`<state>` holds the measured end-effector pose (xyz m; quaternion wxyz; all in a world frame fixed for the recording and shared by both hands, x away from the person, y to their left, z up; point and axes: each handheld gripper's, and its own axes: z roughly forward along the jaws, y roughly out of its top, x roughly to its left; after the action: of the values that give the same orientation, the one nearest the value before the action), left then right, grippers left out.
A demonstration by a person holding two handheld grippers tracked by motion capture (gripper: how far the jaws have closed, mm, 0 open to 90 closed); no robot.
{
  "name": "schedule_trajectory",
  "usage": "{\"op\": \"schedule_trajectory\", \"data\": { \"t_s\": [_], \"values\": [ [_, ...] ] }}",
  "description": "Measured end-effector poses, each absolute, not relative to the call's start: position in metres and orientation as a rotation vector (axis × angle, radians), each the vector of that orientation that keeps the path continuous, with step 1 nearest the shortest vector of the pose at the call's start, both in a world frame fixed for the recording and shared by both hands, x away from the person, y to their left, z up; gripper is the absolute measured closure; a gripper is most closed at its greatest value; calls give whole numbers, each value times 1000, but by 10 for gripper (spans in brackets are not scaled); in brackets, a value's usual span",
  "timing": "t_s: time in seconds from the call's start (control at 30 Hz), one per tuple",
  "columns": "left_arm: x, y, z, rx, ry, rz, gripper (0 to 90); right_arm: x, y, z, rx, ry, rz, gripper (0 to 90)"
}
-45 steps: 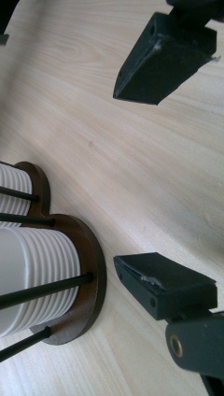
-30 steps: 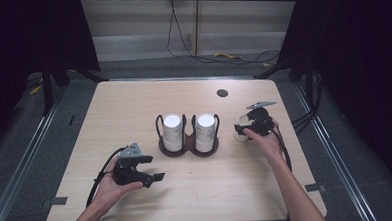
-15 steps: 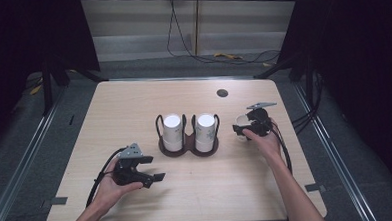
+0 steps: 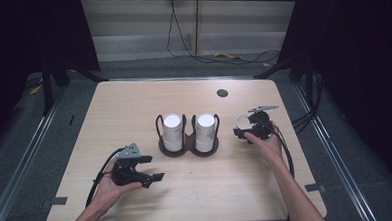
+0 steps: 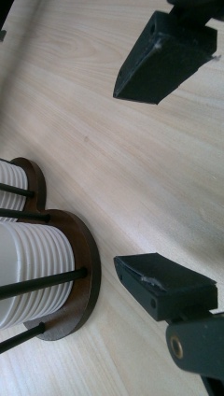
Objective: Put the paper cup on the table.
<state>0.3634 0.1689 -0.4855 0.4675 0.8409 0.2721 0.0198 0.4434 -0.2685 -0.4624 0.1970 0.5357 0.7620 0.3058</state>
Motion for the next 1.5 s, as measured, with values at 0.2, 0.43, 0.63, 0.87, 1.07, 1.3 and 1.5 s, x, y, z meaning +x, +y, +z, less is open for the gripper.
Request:
{"op": "schedule_trajectory", "data": {
  "t_s": [0.2,0.43,0.63,0.87,1.07,1.3,1.5],
  "values": [
    [364,169,-486,2064,673,52,160,437,-276,-464,1516,2133,856,165],
    [364,170,-486,2063,682,56,160,425,-280,-460,1515,2109,881,156],
    [364,170,-486,2058,691,50,160,411,-283,-458,1513,2090,912,159],
    [364,171,-485,2069,743,86,160,391,-281,-452,1512,2061,954,170],
    [363,174,-481,2023,789,87,160,371,-276,-445,1504,2022,1004,170],
    [354,181,-479,2040,795,97,161,349,-272,-439,1460,2021,1037,170],
    [347,184,-480,2039,784,90,161,326,-262,-447,1424,2007,1090,170]
  ]
}}
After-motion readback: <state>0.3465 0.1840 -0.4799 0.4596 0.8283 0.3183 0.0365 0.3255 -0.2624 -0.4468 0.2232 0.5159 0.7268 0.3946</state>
